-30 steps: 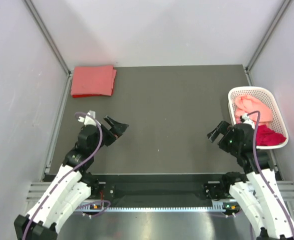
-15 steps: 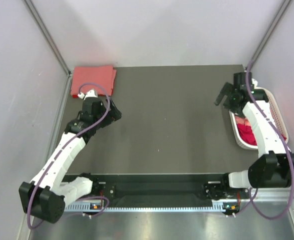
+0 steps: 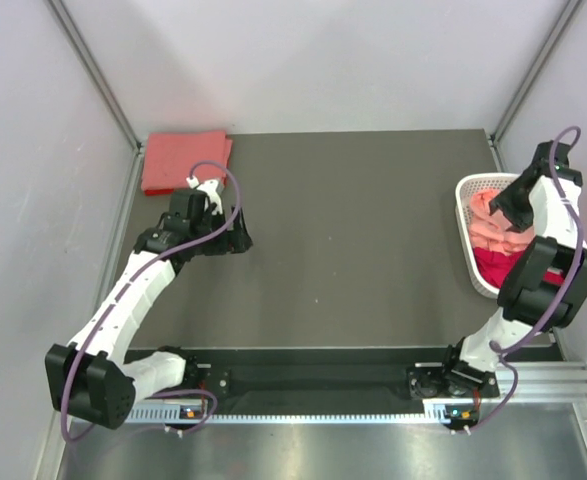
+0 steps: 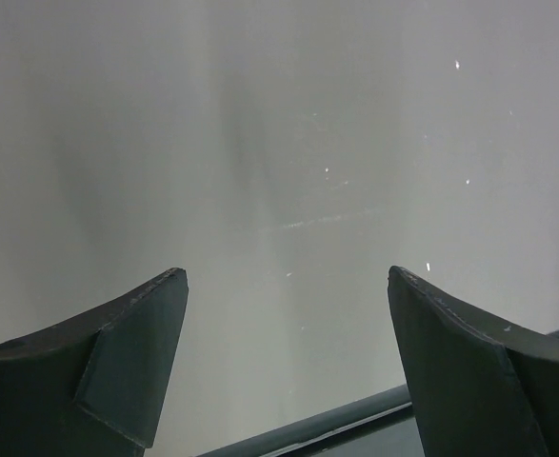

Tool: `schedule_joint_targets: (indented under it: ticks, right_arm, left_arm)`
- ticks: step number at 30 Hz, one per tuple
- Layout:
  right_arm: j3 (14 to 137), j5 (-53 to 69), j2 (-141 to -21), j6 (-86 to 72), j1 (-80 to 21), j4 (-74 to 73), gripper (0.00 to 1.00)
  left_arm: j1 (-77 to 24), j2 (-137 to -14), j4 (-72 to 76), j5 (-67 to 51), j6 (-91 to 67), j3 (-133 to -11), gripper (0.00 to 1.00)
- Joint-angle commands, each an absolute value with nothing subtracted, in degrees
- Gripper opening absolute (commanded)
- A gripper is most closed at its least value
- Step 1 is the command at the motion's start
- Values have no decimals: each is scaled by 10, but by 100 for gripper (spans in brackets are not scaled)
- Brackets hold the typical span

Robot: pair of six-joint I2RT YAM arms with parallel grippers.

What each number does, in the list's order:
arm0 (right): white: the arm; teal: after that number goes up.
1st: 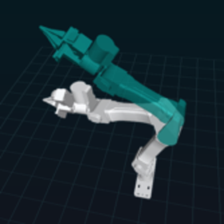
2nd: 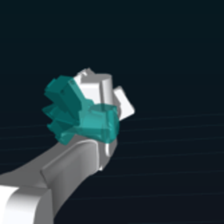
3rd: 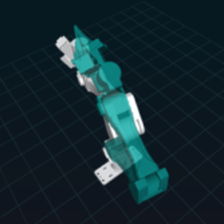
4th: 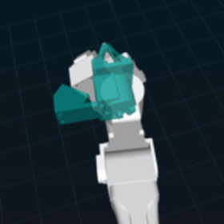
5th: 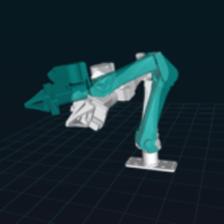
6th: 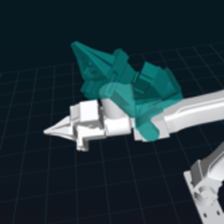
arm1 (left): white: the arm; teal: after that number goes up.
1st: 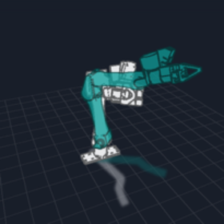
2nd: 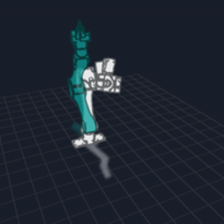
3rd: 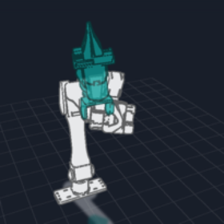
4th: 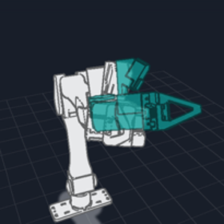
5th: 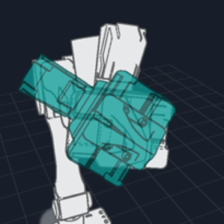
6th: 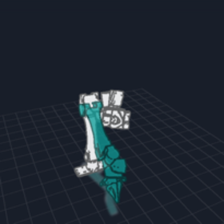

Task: Fold and stack the t-shirts
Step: Grab the tshirt from the pile, then move the tshirt to the center of the board

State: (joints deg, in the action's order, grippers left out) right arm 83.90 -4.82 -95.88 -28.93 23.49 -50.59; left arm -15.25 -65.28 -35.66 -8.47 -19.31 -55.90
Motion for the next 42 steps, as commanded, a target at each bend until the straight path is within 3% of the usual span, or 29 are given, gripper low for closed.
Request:
schedule_joint_targets:
  ticks: [1, 4, 5, 7, 10, 12, 19, 23, 25, 31, 37, 39, 40, 41, 42]
  right_arm:
    - [842, -33, -988, -282, 238, -469, 54]
    - [843, -41, -1013, -286, 236, -465, 54]
    - [850, -40, -1020, -282, 236, -460, 41]
    - [867, -46, -1027, -271, 235, -461, 25]
    - [887, -54, -1037, -265, 232, -460, 25]
    - [897, -59, -1055, -258, 232, -466, 1]
    - [1071, -165, -1027, -222, 143, -522, 0]
    - [1317, -203, -1024, -207, 52, -595, 0]
    - [1345, -189, -1002, -206, -16, -566, 0]
    - [1289, -99, -922, -218, -213, -503, 0]
    - [1077, 0, -822, -266, -314, -477, 0]
    - [973, 59, -778, -274, -331, -471, 12]
    - [938, 109, -765, -279, -338, -465, 23]
    - [876, 120, -739, -286, -343, -467, 48]
    - [847, 121, -724, -300, -347, -469, 55]
  left_arm:
    - [-156, -660, -364, -108, -150, -586, 90]
    - [-162, -667, -374, -107, -139, -599, 90]
    - [-162, -668, -376, -108, -138, -602, 89]
    - [-161, -667, -376, -112, -138, -605, 88]
    - [-162, -668, -374, -124, -141, -604, 85]
    - [-162, -672, -370, -134, -144, -608, 80]
    - [-162, -687, -368, -133, -156, -639, 62]
    - [-161, -701, -364, -147, -178, -660, 60]
    - [-161, -705, -360, -151, -185, -673, 60]
    - [-158, -686, -358, -134, -215, -698, 67]
    - [-157, -618, -359, -88, -241, -691, 75]
    - [-157, -591, -370, -78, -257, -681, 78]
    - [-157, -583, -373, -78, -264, -676, 82]
    - [-157, -577, -382, -80, -278, -670, 86]
    - [-157, -570, -388, -83, -286, -659, 87]
